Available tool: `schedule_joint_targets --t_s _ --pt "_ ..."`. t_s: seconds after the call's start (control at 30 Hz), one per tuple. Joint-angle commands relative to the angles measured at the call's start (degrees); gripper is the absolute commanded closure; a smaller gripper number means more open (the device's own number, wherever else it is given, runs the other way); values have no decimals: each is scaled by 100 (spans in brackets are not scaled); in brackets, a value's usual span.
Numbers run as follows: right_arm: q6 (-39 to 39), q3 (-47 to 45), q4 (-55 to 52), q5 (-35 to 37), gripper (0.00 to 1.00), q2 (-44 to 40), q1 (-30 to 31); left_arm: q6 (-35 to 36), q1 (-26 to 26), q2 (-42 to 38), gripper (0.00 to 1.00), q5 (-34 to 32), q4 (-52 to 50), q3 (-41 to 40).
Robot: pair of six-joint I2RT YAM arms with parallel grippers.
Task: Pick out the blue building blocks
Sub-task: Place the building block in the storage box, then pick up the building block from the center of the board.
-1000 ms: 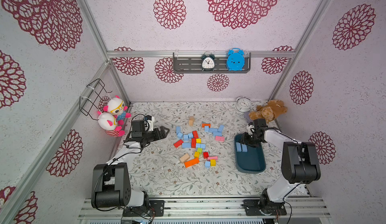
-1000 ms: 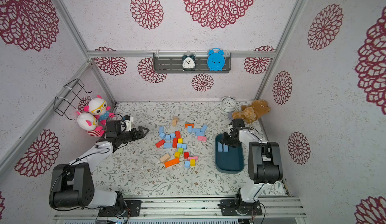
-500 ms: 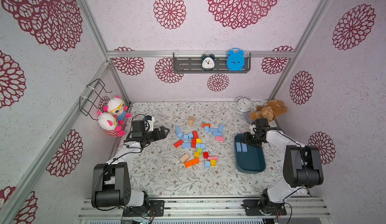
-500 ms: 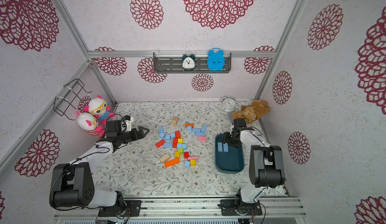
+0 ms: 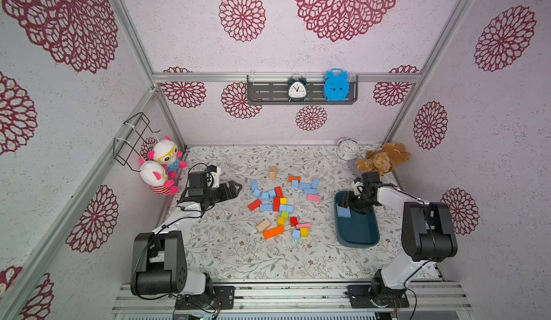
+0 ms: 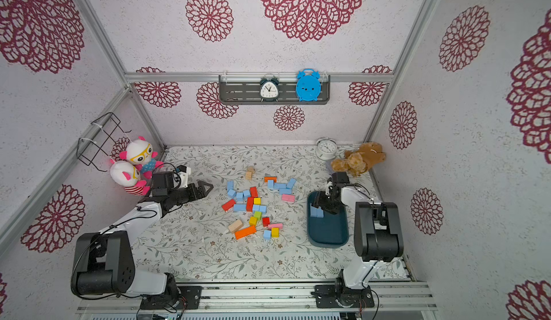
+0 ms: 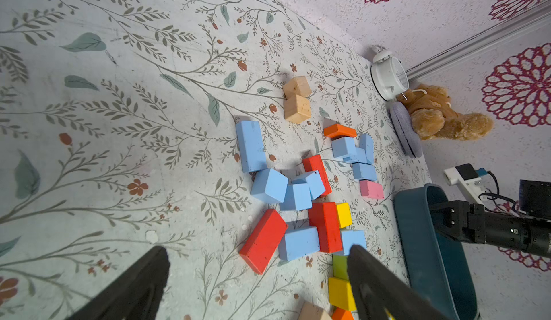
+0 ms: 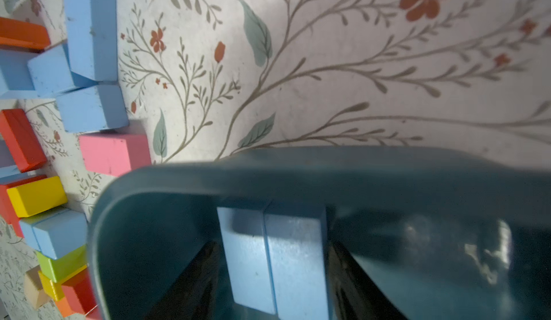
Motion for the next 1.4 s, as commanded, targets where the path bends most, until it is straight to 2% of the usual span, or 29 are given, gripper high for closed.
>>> schedule_joint_targets --t_s 0.0,0.2,0.27,0.37,0.53,0.6,0.67,0.8,1.0,1.27,1.37 --pt "79 17 -49 14 39 -115 -27 105 -52 41 3 -35 -53 36" --pt "141 353 -524 991 38 -659 108 522 -54 -28 1 -394 -525 393" --pt "293 432 -585 1640 39 -967 447 783 -76 -47 3 -740 -832 605" --pt "618 425 -469 2108 41 -1257 1091 1114 -137 112 12 -1143 -1155 895" --pt "1145 275 268 2266 43 -1351 2048 1855 -729 945 20 -1872 -2211 2036" --pt "1326 276 529 2255 43 -1296 2338 1940 -946 1386 25 -2046 -2572 2555" --pt "1421 225 863 2199 43 -1246 2617 1858 -1136 1824 25 -2283 -2825 3080" --pt "1559 116 1137 2261 44 -1144 2768 1455 -1508 2598 28 -2918 -3199 3956" --pt "1710 -67 1260 2198 44 -1152 2803 571 -1833 3752 45 -3511 -3575 4929" --pt "1695 -212 1267 2082 44 -1037 2814 207 -1918 4631 46 -3313 -3911 5820" --pt "1728 -229 1307 2062 44 -1021 2814 94 -1920 4797 51 -3339 -3962 5960"
